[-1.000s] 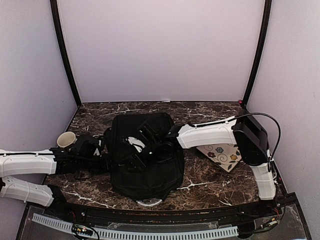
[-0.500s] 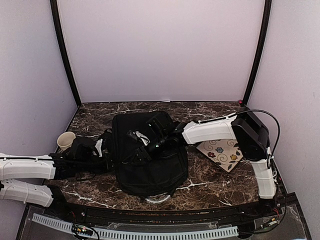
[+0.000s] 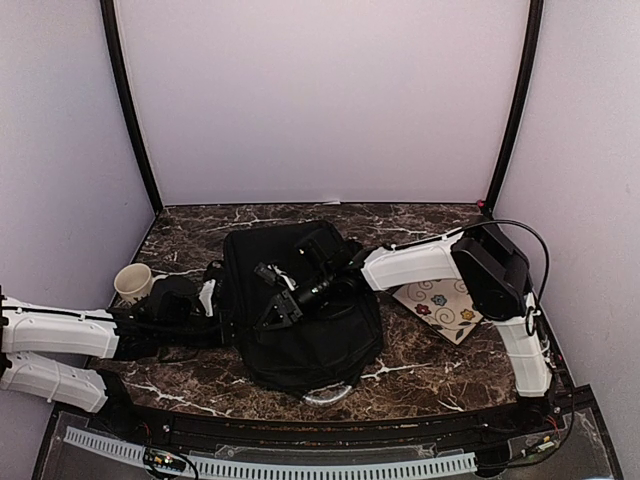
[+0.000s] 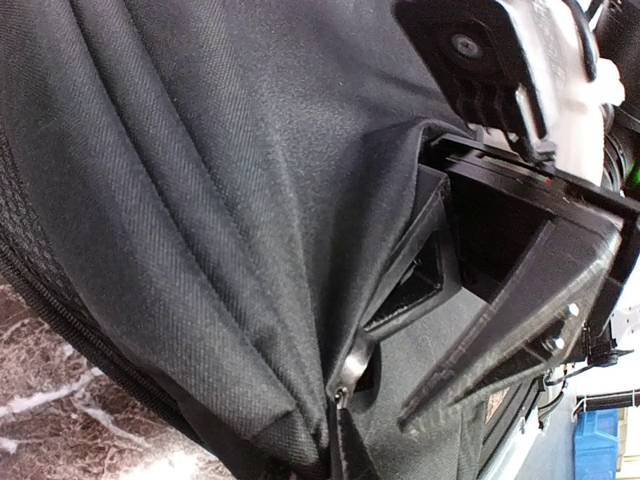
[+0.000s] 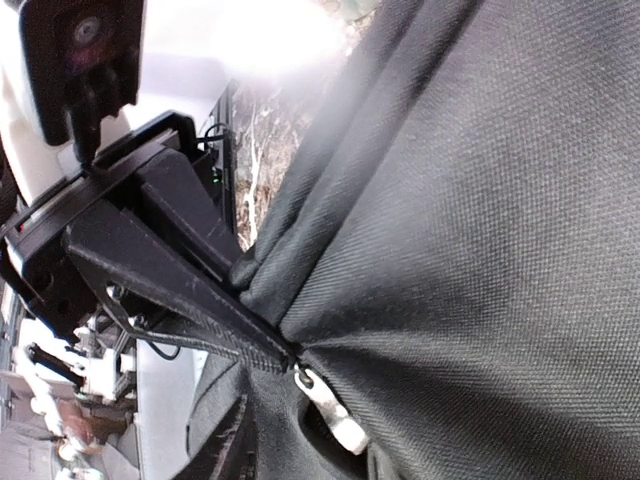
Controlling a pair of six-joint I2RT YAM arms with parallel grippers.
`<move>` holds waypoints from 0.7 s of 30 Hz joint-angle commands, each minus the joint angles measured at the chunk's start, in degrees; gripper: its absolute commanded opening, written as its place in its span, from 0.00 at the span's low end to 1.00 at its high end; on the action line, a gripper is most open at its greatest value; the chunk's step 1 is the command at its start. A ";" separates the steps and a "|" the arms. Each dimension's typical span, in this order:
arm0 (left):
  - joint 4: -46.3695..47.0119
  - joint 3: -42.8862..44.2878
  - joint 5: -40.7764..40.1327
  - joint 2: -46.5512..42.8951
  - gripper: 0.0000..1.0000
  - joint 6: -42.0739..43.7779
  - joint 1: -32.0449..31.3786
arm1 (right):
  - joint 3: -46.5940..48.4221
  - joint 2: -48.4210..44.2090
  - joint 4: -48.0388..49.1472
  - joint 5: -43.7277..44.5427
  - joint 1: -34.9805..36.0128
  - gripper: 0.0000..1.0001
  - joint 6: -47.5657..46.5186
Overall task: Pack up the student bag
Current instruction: Grab the second largest pocket of the student bag.
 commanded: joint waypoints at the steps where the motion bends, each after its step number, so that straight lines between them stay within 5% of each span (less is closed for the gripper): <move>1: 5.45 2.37 5.97 -0.27 0.00 2.34 -2.08 | 0.88 1.23 8.91 -2.55 -0.30 0.33 3.37; 21: 0.83 1.69 2.59 -2.94 0.00 2.50 -2.10 | -2.55 -2.18 3.84 7.26 -2.49 0.00 4.42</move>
